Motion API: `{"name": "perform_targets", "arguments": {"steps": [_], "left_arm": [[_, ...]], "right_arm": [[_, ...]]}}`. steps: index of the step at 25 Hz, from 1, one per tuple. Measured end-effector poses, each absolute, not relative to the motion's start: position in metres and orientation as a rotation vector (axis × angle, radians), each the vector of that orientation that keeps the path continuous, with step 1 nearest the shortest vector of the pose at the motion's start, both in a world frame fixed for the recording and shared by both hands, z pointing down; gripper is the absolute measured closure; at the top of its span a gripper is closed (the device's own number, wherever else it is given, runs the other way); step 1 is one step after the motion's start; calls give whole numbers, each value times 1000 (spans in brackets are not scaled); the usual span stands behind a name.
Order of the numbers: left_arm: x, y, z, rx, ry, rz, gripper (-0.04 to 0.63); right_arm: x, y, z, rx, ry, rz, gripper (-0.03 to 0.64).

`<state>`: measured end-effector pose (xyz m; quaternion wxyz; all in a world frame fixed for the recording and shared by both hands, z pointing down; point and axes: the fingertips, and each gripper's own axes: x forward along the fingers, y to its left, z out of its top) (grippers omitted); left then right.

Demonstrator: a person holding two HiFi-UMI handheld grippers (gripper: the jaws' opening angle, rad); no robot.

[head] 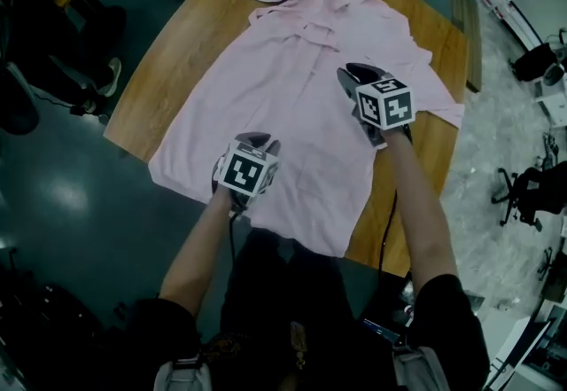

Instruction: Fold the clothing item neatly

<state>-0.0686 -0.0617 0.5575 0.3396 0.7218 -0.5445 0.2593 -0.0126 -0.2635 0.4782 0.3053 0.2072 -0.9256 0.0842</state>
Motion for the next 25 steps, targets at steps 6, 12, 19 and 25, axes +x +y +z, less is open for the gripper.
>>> {"name": "perform_targets", "arguments": {"steps": [6, 12, 19, 25], "left_arm": [[-60, -40, 546, 1918, -1403, 673, 508], [-45, -14, 536, 1936, -1432, 689, 509], [-18, 30, 536, 1931, -1480, 755, 509], [1, 72, 546, 1932, -1470, 805, 509]], "right_arm": [[37, -192, 438, 637, -2568, 223, 551], [113, -120, 447, 759, -2575, 294, 612], [183, -20, 496, 782, -2528, 438, 612], [209, 52, 531, 756, -2478, 470, 601]]}}
